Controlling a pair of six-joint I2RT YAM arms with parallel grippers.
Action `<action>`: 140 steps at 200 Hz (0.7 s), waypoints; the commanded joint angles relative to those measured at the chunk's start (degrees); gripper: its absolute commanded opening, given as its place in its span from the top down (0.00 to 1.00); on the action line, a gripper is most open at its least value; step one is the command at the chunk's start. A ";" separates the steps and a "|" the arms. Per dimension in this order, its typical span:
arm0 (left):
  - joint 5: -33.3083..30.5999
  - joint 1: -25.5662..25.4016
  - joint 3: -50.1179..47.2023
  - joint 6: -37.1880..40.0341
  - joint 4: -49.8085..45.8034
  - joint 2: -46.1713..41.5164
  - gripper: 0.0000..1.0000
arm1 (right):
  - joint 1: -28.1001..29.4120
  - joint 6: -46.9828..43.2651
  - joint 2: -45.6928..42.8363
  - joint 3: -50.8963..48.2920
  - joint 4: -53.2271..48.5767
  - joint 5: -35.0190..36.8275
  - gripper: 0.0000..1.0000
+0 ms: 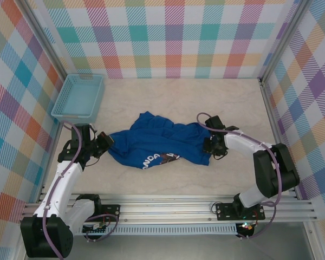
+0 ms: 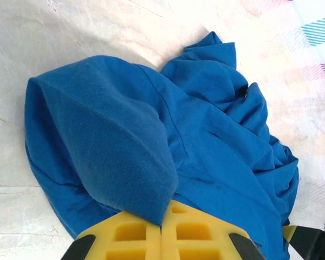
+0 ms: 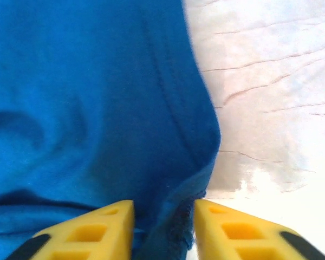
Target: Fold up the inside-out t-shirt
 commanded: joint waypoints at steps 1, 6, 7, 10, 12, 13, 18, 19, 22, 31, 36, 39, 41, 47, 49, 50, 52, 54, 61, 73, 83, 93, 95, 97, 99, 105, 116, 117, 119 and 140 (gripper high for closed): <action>0.33 0.62 0.69 1.17 0.97 -0.95 1.00 | -2.43 -0.05 0.32 -0.60 -1.59 1.70 0.75; 0.34 0.63 0.68 1.22 0.97 -1.05 1.00 | -3.02 -0.26 0.38 -0.70 -1.46 1.41 0.77; 0.33 0.63 0.69 1.17 1.01 -1.04 1.00 | -3.14 -0.31 0.34 -0.72 -1.48 1.40 0.78; 0.36 0.63 0.70 1.15 0.97 -1.09 1.00 | -3.43 -0.34 0.26 -0.82 -1.49 1.26 0.79; 0.34 0.63 0.70 1.14 0.97 -1.09 1.00 | -3.68 -0.35 0.18 -0.85 -1.38 1.18 0.80; 0.34 0.63 0.65 1.13 0.97 -1.06 1.00 | -3.78 -0.40 0.15 -0.93 -1.35 1.11 0.80; 0.27 0.61 0.65 1.22 0.86 -1.13 1.00 | -4.22 -0.43 -0.18 -1.29 -1.06 1.04 0.82; 0.25 0.62 0.68 1.22 0.87 -1.12 1.00 | -4.36 -0.44 -0.25 -1.37 -0.97 0.95 0.82; 0.24 0.63 0.70 1.12 0.88 -1.13 1.00 | -4.59 -0.51 -0.50 -1.63 -0.73 0.73 0.83; 0.00 0.59 0.65 1.21 0.65 -1.20 1.00 | -5.91 -0.49 -1.07 -2.11 -0.27 -0.46 0.86; -0.10 0.63 0.70 1.24 0.62 -1.27 1.00 | -6.45 -0.53 -1.40 -2.41 -0.15 -1.39 0.88; -0.09 0.63 0.65 1.18 0.62 -1.33 1.00 | -6.72 -0.53 -1.69 -2.53 0.09 -1.88 0.89; -0.10 0.63 0.69 1.21 0.59 -1.30 1.00 | -6.83 -0.53 -1.91 -2.64 0.15 -2.11 0.90; -0.11 0.63 0.70 1.13 0.62 -1.46 1.00 | -7.11 -0.68 -2.56 -2.82 0.45 -2.78 0.93; -0.11 0.63 0.70 1.07 0.68 -1.40 1.00 | -7.17 -0.70 -2.88 -2.87 0.62 -2.89 0.93; -0.15 0.63 0.70 1.01 0.65 -1.39 1.00 | -7.19 -0.70 -3.00 -2.91 0.66 -2.99 0.94; -0.05 0.63 0.65 1.01 0.69 -1.42 1.00 | -7.26 -0.75 -3.30 -2.91 0.82 -3.18 0.95; 0.02 0.63 0.69 0.93 0.70 -1.39 1.00 | -7.25 -0.78 -3.61 -2.98 0.89 -3.36 0.96; 0.20 0.63 0.78 0.72 1.01 -1.29 1.00 | -7.52 -0.88 -4.70 -2.94 1.26 -4.08 0.99; 0.46 0.62 1.00 0.22 1.37 -1.20 1.00 | -7.90 -0.97 -7.07 -2.89 2.16 -5.69 1.00; 0.59 0.63 1.30 -0.14 1.64 -1.21 1.00 | -8.17 -1.25 -9.45 -3.07 3.24 -7.00 1.00; 0.35 0.63 1.56 -0.94 1.89 -1.45 1.00 | -8.35 -2.20 -12.26 -3.04 4.95 -8.88 1.00; 0.33 0.63 1.60 -1.10 2.05 -1.49 1.00 | -8.31 -2.44 -12.95 -3.01 5.41 -9.20 1.00; 0.33 0.63 1.69 -1.20 2.25 -1.51 1.00 | -8.33 -2.64 -13.49 -2.96 5.90 -9.70 1.00; 0.29 0.63 1.76 -1.47 2.39 -1.54 1.00 | -8.40 -2.84 -14.16 -2.97 6.48 -10.13 1.00; 0.20 0.70 2.09 -2.12 2.97 -1.59 1.00 | -8.57 -3.28 -16.41 -2.92 8.42 -11.33 1.00; -0.18 0.71 3.69 -3.09 3.83 -1.28 1.00 | -9.28 -4.00 -20.33 -2.61 13.07 -13.54 1.00; -0.23 0.71 3.91 -3.17 3.85 -1.24 1.00 | -9.35 -4.02 -20.60 -2.56 13.48 -13.72 1.00; -0.29 0.71 4.29 -3.28 3.97 -1.06 1.00 | -9.60 -4.04 -21.23 -2.36 14.35 -14.23 1.00; -0.90 1.40 11.45 -3.85 3.87 1.06 1.00 | -12.88 -5.06 -25.34 1.13 23.04 -20.01 1.00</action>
